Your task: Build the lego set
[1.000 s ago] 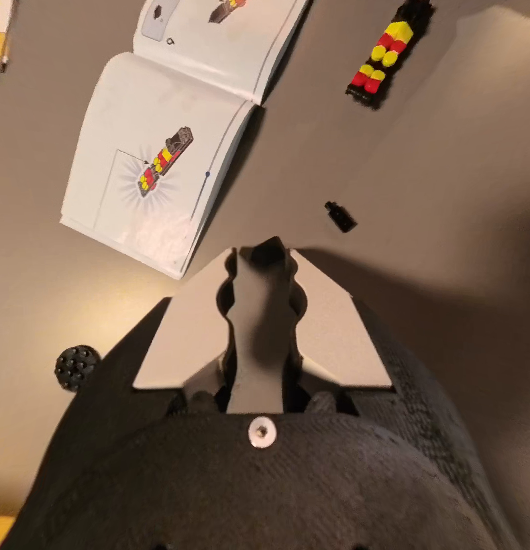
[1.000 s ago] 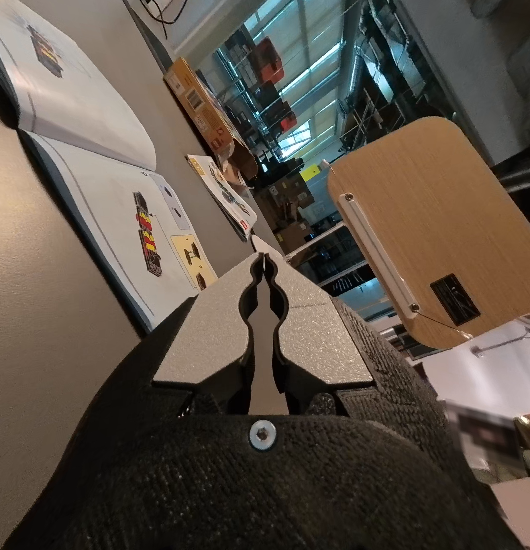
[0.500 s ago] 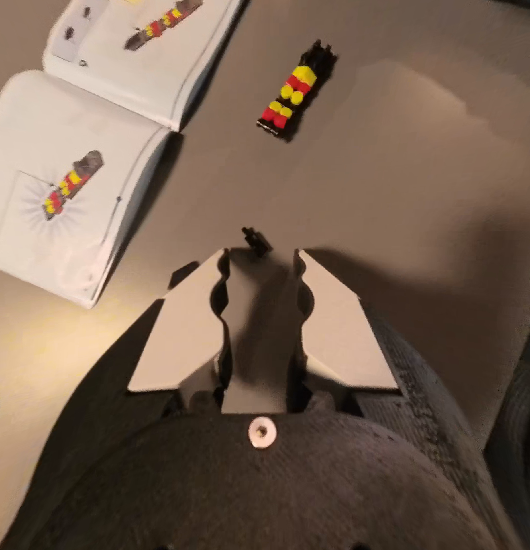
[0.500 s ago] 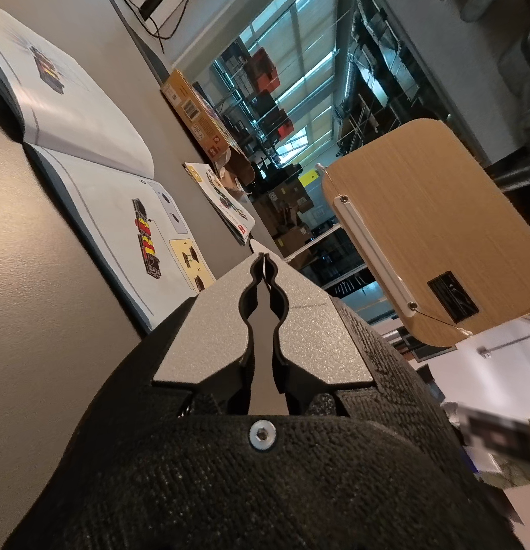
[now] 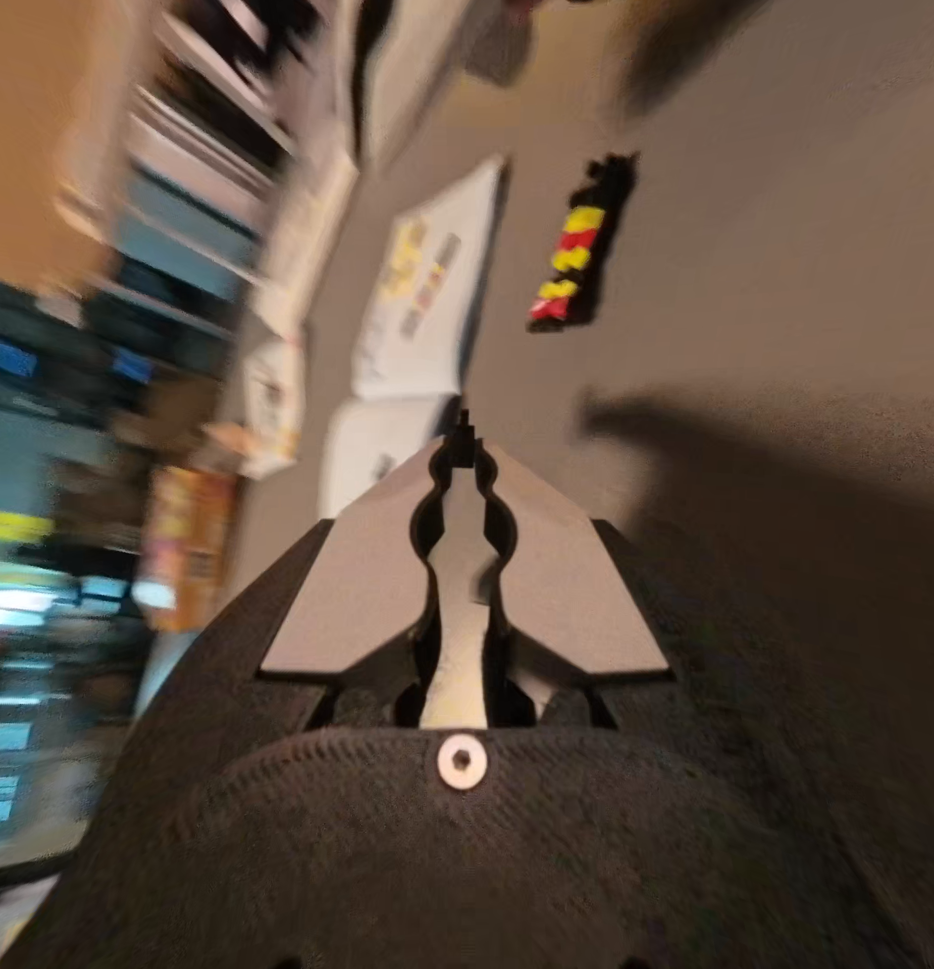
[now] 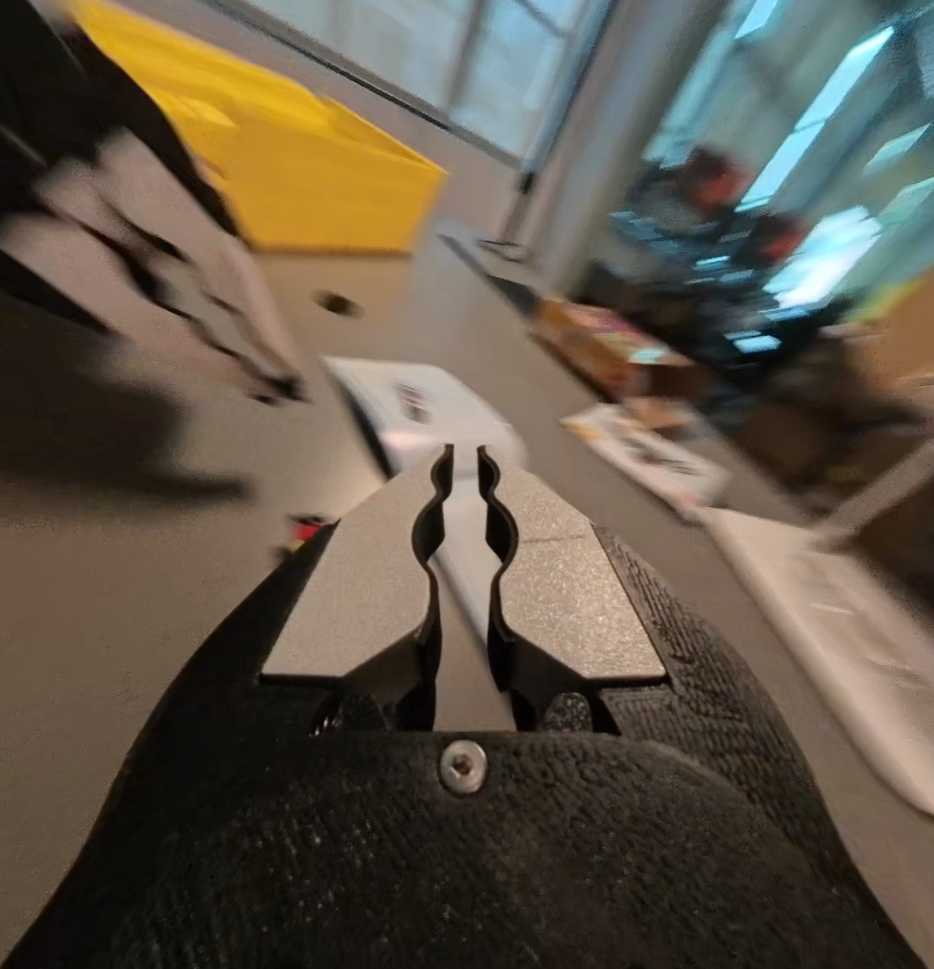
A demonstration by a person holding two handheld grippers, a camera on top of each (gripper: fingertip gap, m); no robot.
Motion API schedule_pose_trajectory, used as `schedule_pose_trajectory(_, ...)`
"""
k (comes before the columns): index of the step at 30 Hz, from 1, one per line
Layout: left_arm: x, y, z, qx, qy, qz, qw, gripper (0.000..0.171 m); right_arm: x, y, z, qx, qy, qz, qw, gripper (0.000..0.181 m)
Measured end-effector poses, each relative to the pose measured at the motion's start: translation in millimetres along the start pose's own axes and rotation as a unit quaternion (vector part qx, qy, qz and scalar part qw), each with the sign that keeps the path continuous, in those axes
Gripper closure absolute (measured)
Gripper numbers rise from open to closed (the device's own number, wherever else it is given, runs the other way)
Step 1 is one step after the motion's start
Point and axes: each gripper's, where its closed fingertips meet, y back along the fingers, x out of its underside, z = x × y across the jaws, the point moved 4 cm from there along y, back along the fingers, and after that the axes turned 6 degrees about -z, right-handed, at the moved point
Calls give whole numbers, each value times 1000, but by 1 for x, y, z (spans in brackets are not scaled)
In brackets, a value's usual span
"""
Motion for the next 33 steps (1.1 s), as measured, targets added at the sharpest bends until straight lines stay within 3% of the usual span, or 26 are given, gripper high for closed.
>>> schedule_pose_trajectory(2,-10,5,8,-86,-134,-47,986,164,-9,-7,25,-96,-121,-6,988,169)
schedule_pose_trajectory(6,-17,6,-4,-153,-304,-89,936,164,-5,-20,44,-121,-218,35,968,171)
schedule_pose_trajectory(9,-31,14,-10,-186,-350,-129,909,164,1,-26,58,-162,-371,83,911,173)
schedule_pose_trajectory(13,-37,22,-4,-225,-375,-134,889,164,-13,-25,65,-220,-516,35,827,173)
schedule_pose_trajectory(17,-36,24,-3,-241,-397,-134,875,164,-22,-23,62,-256,-598,-15,759,174)
schedule_pose_trajectory(33,-39,25,-5,-253,-425,-122,860,164,-22,-25,62,-260,-626,-29,735,180)
